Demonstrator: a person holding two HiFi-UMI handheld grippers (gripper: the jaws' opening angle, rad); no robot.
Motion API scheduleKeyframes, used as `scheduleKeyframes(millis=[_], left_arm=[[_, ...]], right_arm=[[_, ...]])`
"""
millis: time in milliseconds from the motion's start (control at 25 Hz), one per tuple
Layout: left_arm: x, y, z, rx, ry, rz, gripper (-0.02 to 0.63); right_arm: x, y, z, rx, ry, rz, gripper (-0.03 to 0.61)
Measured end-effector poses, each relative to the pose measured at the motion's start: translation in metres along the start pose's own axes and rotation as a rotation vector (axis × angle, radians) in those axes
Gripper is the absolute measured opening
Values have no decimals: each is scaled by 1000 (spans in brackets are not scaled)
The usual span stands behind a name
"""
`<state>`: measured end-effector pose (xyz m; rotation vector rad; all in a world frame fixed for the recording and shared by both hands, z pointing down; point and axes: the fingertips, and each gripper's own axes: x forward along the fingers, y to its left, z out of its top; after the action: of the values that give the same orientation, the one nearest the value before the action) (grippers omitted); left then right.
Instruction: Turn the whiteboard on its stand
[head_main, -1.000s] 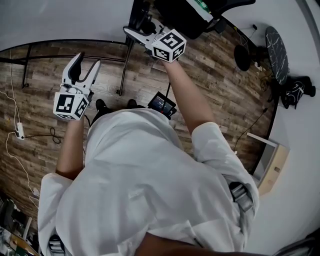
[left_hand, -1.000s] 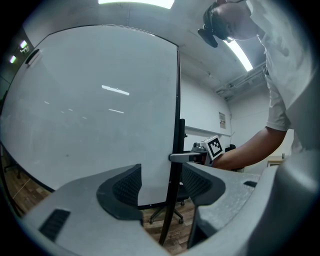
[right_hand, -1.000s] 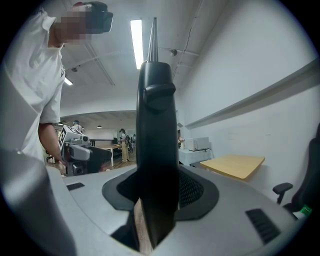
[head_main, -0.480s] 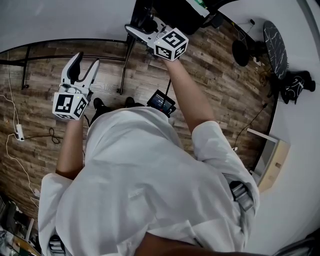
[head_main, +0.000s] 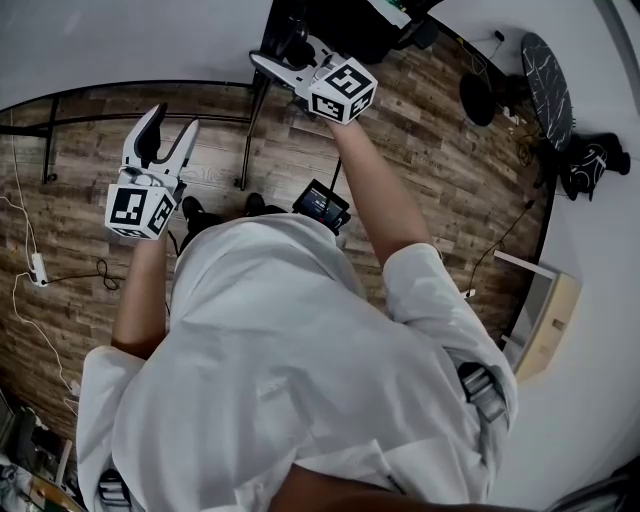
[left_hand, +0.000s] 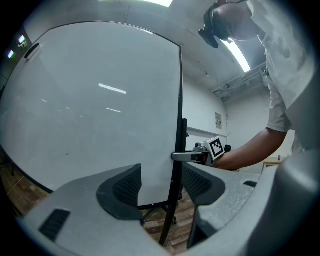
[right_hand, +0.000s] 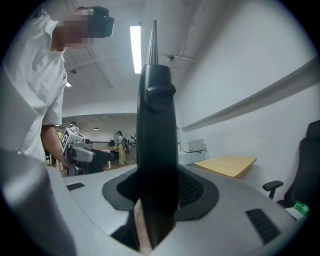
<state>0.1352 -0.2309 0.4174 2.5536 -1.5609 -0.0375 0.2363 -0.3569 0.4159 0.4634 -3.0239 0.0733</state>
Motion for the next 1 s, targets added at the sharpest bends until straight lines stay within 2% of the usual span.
scheduleKeyframes(millis=[400,560,720,880,1000], left_arm=[[6,-28,-7,-18,1,2,261],[2,-39,-6,-31,-2,-31,261],[-6,-29,-4,-26,9,-57,261],[-12,-14,0,-37,2,-59,261],[-11,-13,-6,-37,20,-93,261]], right_arm=[[-31,-4,-1,2,-12,-7,170],[-41,-5,-2,13,-27,-32,170],[-47,-8,-1,23,-43,-71,172],[-49,-9,-3,27,-31,-75,172],[-50,-11,-4,39,-33,-83,173]])
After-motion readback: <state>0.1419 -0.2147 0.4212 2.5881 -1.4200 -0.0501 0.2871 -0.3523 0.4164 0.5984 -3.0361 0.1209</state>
